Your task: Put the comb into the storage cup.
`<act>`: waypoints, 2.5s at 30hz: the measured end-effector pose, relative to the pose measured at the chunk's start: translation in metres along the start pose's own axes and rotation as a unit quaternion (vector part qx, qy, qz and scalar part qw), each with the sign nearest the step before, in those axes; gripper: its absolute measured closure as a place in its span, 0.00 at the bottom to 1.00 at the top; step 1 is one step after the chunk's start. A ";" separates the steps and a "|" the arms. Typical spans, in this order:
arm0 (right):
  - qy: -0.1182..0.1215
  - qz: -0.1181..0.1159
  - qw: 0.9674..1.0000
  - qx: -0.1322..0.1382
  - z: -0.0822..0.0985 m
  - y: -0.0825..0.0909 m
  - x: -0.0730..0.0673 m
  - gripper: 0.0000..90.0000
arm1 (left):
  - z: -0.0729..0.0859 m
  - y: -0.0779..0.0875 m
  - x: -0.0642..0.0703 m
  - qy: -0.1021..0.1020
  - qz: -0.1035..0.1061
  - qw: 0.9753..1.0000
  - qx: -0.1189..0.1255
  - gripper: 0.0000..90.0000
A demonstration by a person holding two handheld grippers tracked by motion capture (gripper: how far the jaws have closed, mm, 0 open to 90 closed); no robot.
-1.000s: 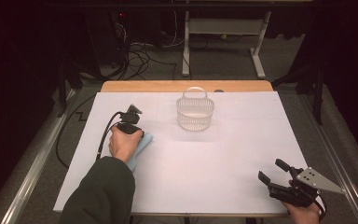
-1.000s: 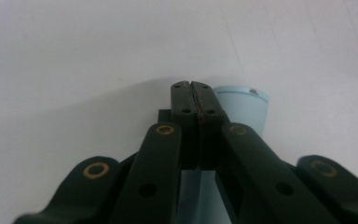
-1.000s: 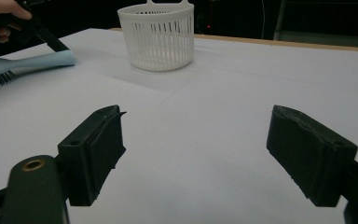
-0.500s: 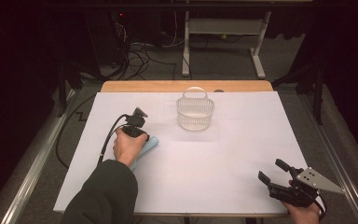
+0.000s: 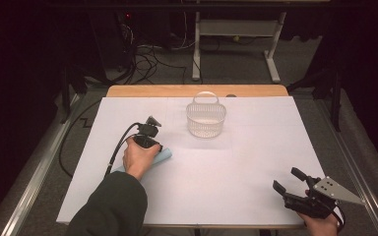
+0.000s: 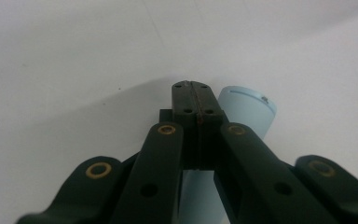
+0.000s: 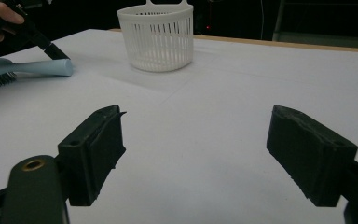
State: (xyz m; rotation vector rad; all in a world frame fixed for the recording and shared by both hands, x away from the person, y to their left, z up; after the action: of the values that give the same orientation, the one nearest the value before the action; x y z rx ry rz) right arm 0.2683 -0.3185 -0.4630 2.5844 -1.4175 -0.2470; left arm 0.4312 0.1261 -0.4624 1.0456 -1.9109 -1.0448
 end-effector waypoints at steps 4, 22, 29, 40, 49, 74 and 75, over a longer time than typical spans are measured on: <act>-0.001 -0.001 1.000 0.000 0.000 -0.001 0.001 0.22 | 0.001 -0.001 0.002 -0.005 0.004 1.000 -0.004 1.00; 0.000 0.001 1.000 -0.001 0.000 -0.001 0.000 0.22 | 0.010 0.001 0.020 -0.036 0.008 0.999 -0.016 1.00; 0.000 0.001 1.000 -0.001 0.000 -0.001 0.000 0.22 | 0.013 0.000 0.024 -0.037 0.014 0.999 -0.016 1.00; 0.001 0.001 1.000 -0.001 0.000 -0.001 0.000 0.22 | 0.023 0.002 0.024 -0.036 0.027 0.999 -0.013 1.00; 0.000 0.001 1.000 -0.002 0.000 -0.001 0.000 0.22 | 0.031 0.002 0.031 -0.047 0.034 0.998 0.003 1.00; -0.004 0.003 1.000 -0.002 0.000 -0.002 0.001 0.22 | 0.057 0.003 0.042 -0.054 0.055 0.996 0.042 1.00; -0.003 0.004 1.000 -0.002 0.000 -0.002 0.001 0.22 | 0.057 0.004 0.042 -0.054 0.057 0.996 0.043 1.00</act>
State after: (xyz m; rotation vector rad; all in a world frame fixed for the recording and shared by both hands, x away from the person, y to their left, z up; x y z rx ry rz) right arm 0.2703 -0.3183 -0.4639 2.5775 -1.4269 -0.2569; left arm 0.3634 0.1079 -0.4748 0.9317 -2.0924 -0.9790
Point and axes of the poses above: each handheld gripper's, and its own axes: y roughly backward along the jaws, z roughly out of its underside, x roughly to its right, the point moved 3 cm from there along -y, roughly forward along the jaws, and after that the axes turned 4 degrees about x, right-handed, at the moved point
